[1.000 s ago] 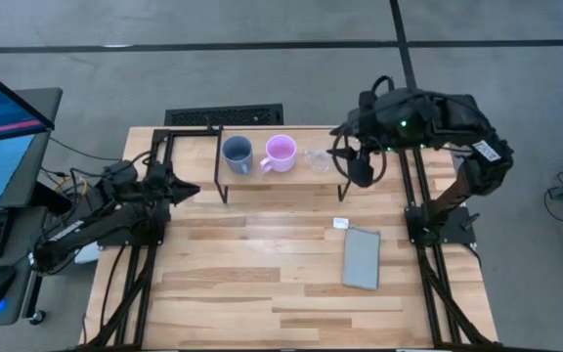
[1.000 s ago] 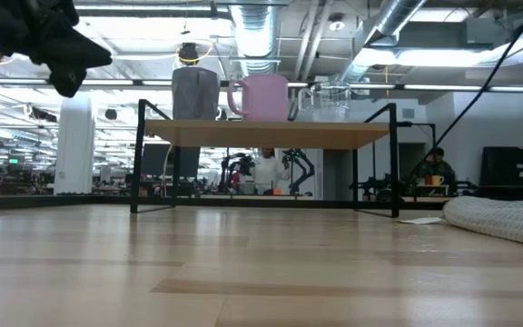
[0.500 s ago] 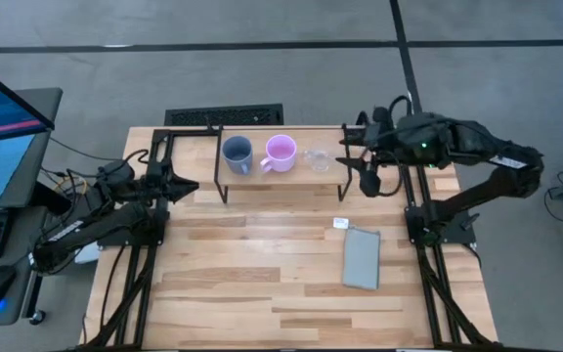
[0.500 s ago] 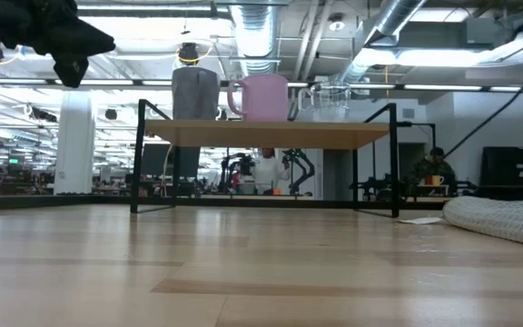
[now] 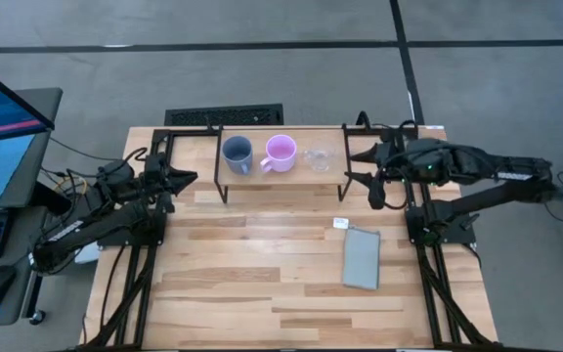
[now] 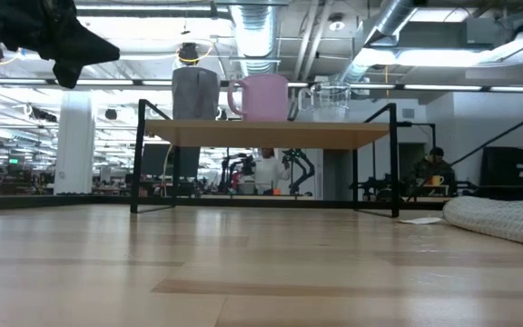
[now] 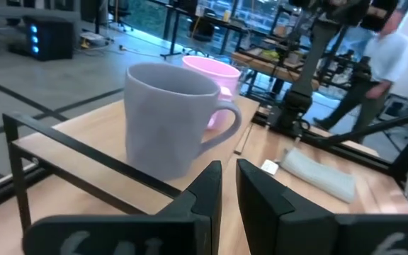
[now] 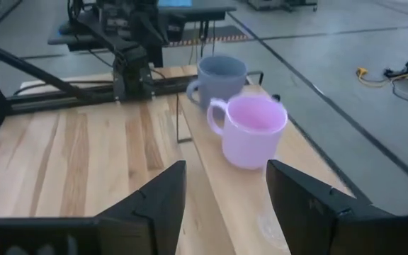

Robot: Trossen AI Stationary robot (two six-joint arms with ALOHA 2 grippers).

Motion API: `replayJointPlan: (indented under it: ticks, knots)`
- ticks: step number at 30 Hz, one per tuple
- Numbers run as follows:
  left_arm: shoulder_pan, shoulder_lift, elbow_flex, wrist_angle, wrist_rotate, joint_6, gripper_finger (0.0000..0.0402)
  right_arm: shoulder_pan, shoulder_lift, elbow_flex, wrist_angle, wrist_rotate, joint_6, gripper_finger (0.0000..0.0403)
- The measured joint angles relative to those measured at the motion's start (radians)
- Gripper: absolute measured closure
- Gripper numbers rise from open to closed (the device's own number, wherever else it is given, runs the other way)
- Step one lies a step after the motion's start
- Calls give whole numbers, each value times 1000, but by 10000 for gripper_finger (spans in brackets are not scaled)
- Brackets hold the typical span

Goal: Stack small to large cups/mugs on shelf
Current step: Return to Home Position

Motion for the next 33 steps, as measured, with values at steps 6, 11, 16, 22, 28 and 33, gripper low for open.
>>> replayJointPlan:
  ticks: [6, 11, 16, 22, 28, 33]
  knots:
    - [0, 0, 0, -7, -8, 19, 368, -25, -113, -211, 127, 0, 23, 184]
    - [0, 0, 0, -40, -11, 28, 368, -40, -194, -369, 270, -1, -8, 184]
    - [0, 0, 0, -86, -42, 34, 368, -65, -263, -489, 349, -1, -3, 184]
    - [0, 0, 0, -88, -89, 60, 368, -94, -344, -595, 430, -1, 5, 184]
    - [0, 0, -15, -83, -111, 53, 368, -121, -445, -695, 483, -1, 11, 184]
    - [0, 0, -43, -80, -236, 2, 368, -139, -521, -780, 500, -1, 35, 184]
